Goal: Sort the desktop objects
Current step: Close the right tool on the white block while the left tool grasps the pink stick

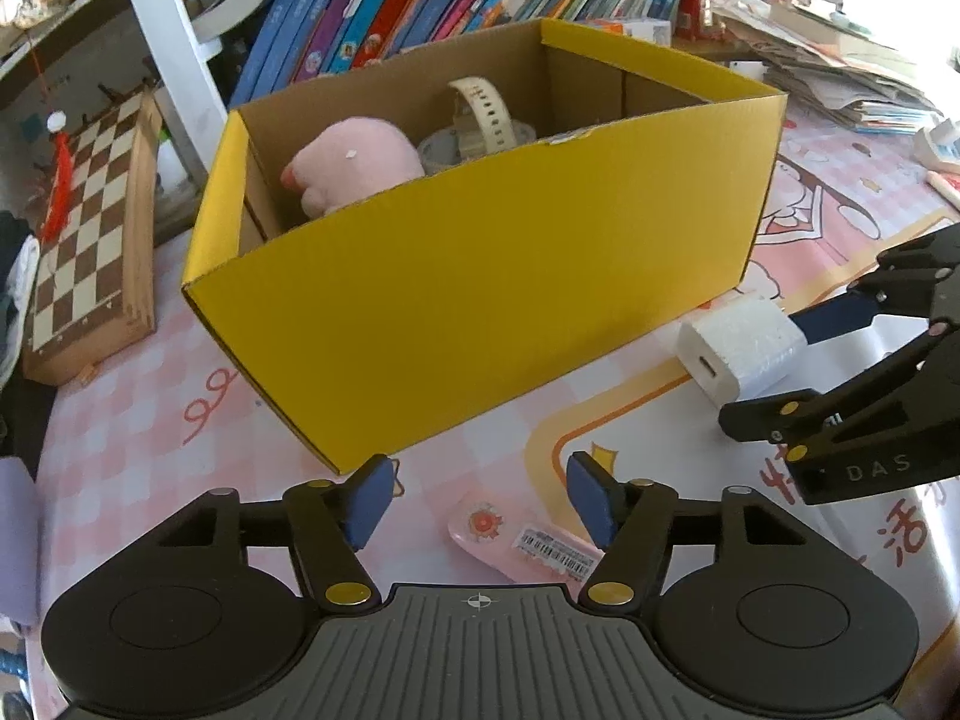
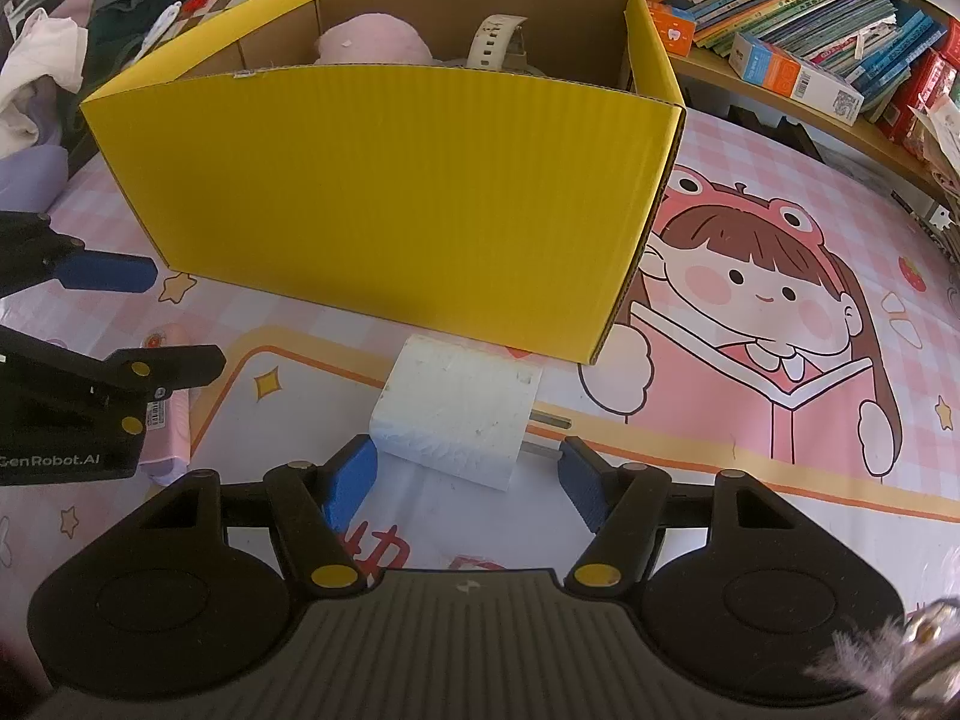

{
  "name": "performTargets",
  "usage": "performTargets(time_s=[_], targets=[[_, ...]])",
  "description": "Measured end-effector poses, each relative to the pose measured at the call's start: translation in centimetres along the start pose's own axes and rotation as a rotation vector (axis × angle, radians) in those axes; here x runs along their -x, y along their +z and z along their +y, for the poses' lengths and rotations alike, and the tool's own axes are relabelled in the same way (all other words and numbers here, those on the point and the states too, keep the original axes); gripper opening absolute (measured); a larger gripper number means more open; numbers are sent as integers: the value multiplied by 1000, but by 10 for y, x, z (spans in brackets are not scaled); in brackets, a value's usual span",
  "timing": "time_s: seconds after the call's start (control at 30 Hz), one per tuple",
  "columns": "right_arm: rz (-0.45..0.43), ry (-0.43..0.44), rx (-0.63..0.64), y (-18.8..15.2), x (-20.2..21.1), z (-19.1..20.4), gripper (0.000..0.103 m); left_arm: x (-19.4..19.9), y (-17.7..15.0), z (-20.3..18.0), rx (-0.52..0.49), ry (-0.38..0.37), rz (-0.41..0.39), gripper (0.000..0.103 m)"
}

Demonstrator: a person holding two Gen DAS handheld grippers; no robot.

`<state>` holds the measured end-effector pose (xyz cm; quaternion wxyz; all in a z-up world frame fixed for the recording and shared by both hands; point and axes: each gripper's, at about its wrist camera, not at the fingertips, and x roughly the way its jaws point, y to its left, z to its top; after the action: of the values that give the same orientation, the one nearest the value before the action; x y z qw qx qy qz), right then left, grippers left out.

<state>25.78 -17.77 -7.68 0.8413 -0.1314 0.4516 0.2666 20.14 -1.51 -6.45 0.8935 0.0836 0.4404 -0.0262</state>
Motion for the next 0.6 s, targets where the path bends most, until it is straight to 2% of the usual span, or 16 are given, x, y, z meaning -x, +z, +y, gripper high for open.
performTargets(time_s=[0.43, 0.6], targets=[[3, -1, 6, 1, -1, 0, 67, -3, -10, -8, -11, -32, 51, 65], [5, -3, 8, 2, -1, 1, 67, -5, -12, -1, 35, -60, 63, 65]])
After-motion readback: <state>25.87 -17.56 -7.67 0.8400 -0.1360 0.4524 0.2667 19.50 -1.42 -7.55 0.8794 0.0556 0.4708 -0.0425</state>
